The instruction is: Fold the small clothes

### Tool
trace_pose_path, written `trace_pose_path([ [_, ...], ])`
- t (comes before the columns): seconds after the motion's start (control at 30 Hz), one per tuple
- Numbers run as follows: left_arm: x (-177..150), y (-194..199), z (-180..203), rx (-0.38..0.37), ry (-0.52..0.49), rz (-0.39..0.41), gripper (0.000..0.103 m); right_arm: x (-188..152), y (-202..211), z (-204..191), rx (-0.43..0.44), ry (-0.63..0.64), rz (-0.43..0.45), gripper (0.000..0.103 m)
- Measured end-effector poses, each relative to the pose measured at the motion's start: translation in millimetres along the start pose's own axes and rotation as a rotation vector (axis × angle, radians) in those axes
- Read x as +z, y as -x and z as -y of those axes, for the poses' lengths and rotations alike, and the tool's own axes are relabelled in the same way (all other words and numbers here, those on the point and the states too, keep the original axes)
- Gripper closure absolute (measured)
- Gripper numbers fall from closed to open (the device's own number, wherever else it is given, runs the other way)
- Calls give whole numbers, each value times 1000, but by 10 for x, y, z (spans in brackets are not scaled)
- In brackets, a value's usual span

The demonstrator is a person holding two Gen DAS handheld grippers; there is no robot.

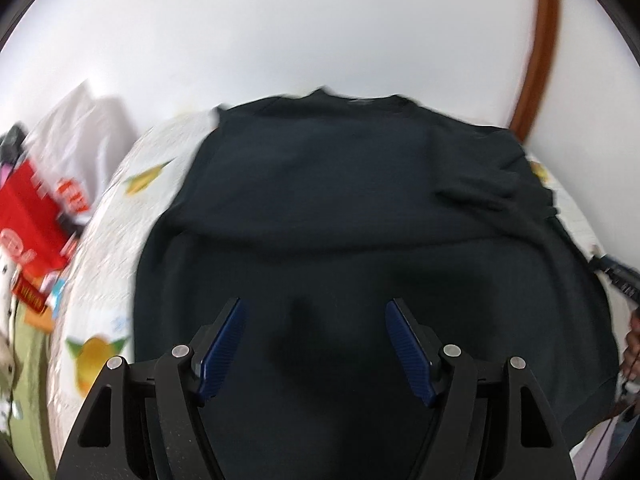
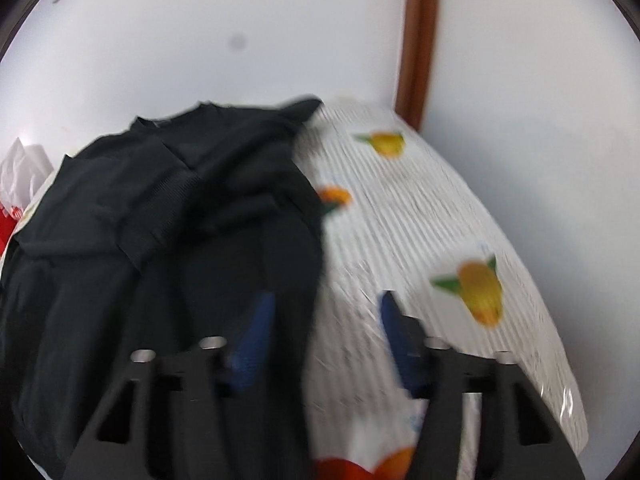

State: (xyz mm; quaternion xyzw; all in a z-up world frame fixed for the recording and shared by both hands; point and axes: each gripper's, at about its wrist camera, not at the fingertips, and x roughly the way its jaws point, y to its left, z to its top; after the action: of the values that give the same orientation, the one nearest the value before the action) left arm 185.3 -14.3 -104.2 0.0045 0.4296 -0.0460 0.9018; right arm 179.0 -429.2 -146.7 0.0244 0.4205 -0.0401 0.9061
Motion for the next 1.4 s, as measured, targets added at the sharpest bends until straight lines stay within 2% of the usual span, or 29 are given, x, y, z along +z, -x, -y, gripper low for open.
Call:
trace_pose_path([
  [0.1,142,-57,410,-44,-58,0,33,-131,-48,223,14,-17,-21,60],
  [0.23,250,-186,973,-98,-122,-7,33,-240,-39,452,-8,-38,-2,60],
  [0.47,429,-502,1835,-169,-212,-24,33,-329,-116,654,50,-72,-3,60],
  [0.63,526,-723,2223,-165,-238,-41,33,-335,-125,667,92,-76,-11,59],
  [0.77,591,-966,2447,-107,-267,-48,33,-317,-154,643,91,-75,-19,59],
  [0.83,619,-1024,2463,-79,-270,-40,33,-312,-171,647,95,-78,-21,59],
  [0.9,650,-1039,2473,-48,-277,-17,50,-311,-176,649,98,-80,-22,59],
  [0.93,669,-1031,2453,-41,-269,-14,63,-313,-175,645,95,-78,-22,59],
  [1.0,720,-998,2361,-88,-234,-24,76,-307,-186,638,91,-74,-23,58],
  [1.03,748,-964,2295,-100,-218,-24,87,-306,-189,635,91,-73,-24,58],
  [1.07,774,-953,2263,-109,-209,-20,91,-306,-190,632,91,-72,-25,58],
  [1.23,926,-676,1715,-144,-101,34,93,-304,-192,609,83,-63,-26,57],
  [1.4,1093,-377,904,-101,-4,103,93,-299,-177,605,83,-64,-22,57],
])
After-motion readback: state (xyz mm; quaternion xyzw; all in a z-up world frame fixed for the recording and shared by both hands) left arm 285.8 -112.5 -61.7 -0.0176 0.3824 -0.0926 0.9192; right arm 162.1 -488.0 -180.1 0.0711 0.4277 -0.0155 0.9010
